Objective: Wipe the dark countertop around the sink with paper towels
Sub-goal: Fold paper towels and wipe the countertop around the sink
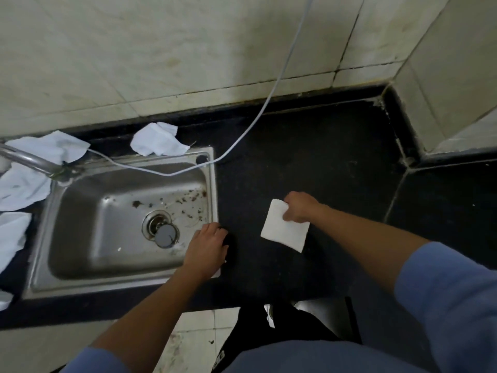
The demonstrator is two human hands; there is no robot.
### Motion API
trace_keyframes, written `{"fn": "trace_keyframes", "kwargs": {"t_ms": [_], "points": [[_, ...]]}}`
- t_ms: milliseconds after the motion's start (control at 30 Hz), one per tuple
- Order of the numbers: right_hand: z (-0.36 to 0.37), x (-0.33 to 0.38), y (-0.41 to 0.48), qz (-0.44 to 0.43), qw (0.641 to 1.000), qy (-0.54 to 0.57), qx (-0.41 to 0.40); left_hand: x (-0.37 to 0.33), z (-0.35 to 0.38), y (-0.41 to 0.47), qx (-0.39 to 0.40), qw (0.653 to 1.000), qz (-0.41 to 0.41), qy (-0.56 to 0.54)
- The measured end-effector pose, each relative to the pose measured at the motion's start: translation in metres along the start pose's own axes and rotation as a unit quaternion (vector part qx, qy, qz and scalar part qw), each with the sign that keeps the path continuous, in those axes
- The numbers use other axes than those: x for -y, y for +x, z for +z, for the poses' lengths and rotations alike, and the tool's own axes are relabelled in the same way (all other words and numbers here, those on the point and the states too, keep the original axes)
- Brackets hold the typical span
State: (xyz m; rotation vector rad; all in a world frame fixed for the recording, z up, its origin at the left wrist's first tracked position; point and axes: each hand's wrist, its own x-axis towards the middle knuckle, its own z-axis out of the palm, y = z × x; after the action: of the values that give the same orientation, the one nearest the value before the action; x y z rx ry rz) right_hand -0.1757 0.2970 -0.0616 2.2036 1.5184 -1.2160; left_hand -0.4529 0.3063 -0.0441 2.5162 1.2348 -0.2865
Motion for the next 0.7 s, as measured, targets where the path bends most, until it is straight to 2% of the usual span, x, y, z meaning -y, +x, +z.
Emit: {"fn": "trace_keyframes", "kwargs": {"t_ms": [100,233,467,700], "points": [[0.001,-0.004,-0.014,0.005,0.998,0.057,-0.010,0.002,-0.009,0.004,-0.010,1.000,0.005,0.001],[0.003,-0.008,-0.047,0.005,0.988,0.135,-0.080,0.000,-0.029,0.022,-0.014,0.999,0.030,0.006],[0.022,-0.009,-0.122,0.078,0.948,0.174,-0.254,-0.003,-0.065,0.043,-0.019,0.986,0.164,0.032],[0.078,0.002,-0.227,0.194,0.895,0.188,-0.354,-0.041,-0.079,0.031,0.003,0.947,0.311,0.080]]}}
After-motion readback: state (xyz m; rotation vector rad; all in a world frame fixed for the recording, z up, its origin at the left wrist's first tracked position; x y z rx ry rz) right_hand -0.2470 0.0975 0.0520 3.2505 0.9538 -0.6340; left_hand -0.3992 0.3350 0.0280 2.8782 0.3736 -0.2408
